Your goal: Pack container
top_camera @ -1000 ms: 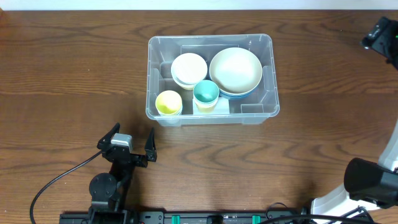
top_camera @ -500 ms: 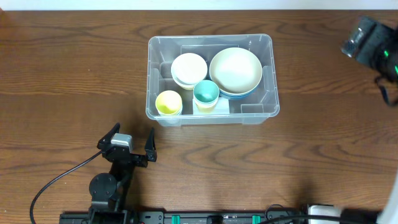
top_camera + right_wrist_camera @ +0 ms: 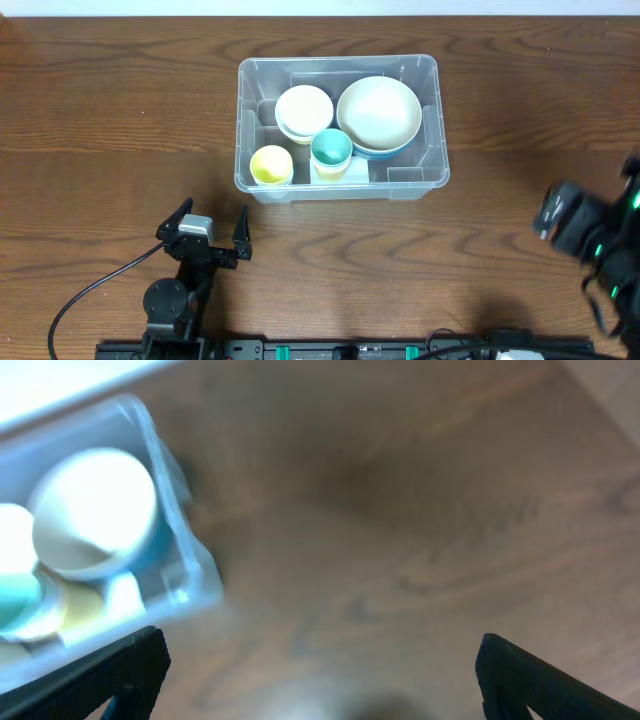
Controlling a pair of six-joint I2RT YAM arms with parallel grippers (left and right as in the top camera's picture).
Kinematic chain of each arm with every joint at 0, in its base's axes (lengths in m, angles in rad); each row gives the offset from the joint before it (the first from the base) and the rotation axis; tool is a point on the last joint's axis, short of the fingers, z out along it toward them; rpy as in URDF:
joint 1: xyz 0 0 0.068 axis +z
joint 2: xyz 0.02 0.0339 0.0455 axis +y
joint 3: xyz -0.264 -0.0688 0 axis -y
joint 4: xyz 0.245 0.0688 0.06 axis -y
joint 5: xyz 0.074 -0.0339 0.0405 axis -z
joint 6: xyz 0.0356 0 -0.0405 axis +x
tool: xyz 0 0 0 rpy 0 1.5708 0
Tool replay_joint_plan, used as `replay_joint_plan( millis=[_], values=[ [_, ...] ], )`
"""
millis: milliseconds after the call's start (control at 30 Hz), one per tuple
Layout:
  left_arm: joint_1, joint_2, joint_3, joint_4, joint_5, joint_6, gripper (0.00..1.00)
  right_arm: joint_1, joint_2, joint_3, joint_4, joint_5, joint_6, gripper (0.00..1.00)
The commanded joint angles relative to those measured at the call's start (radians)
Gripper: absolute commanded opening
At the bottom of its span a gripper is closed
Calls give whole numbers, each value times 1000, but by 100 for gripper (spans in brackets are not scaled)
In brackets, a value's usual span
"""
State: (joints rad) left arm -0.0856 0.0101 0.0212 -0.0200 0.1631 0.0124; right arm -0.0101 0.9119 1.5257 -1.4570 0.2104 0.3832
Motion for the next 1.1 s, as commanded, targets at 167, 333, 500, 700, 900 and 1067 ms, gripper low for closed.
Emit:
replay_joint_plan(
  millis=[167, 333, 500, 700, 900, 1067],
  values=[
    [4, -6, -17, -36, 9, 17, 98, 48, -249, -219, -98, 2, 13, 99],
    [4, -6, -17, -36, 9, 17, 98, 50, -324, -220, -139, -55, 13, 99],
    [4, -6, -17, -36, 9, 17, 98, 51, -377, -220, -86, -100, 13, 99],
    [4, -6, -17, -36, 9, 17, 98, 51, -444, -302, 193, -118, 11, 99],
    [4, -6, -17, -36, 9, 17, 98, 51, -539, -520, 588, -246, -129, 99],
    [4, -6, -17, -36, 9, 17, 98, 51, -632, -752, 949, -364, -308, 99]
  ],
)
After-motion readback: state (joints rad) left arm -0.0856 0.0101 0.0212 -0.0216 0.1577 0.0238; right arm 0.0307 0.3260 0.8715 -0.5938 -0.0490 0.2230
